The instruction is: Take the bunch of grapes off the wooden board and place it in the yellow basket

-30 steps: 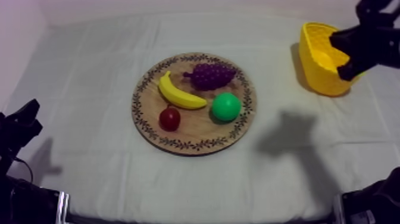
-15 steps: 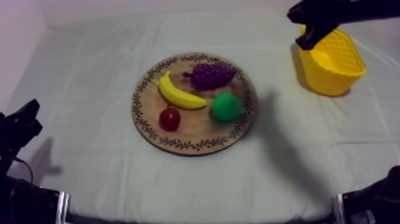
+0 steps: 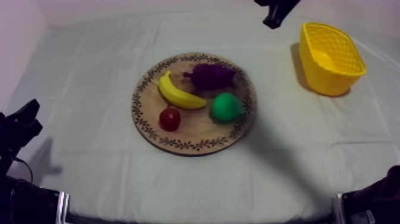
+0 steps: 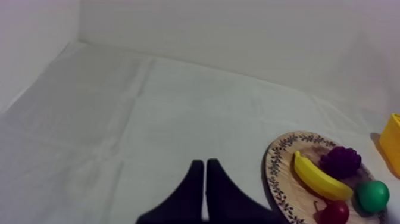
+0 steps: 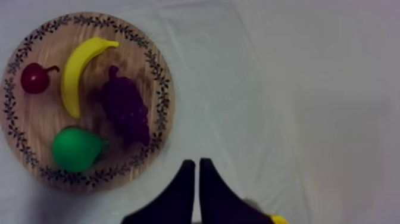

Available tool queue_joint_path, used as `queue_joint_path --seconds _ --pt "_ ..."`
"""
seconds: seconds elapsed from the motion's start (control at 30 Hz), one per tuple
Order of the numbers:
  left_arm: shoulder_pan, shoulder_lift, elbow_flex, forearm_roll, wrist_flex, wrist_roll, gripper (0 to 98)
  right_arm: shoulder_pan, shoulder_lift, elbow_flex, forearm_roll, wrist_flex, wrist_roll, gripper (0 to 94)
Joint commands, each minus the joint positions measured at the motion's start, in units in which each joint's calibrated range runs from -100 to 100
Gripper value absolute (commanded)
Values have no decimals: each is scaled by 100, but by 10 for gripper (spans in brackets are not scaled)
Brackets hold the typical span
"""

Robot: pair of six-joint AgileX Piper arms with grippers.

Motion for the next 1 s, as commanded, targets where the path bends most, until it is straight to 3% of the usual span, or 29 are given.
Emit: queue_joint_path --seconds 0.0,0.43,0.97 --pt "0 0 -2 -2 -2 0 1 -32 275 -226 13 111 67 6" --pt "0 0 -2 -2 -2 0 1 -136 1484 -1006 22 759 561 6" --pt "0 0 -2 -2 -2 0 1 -232 2464 -2134 -290 1971 887 6"
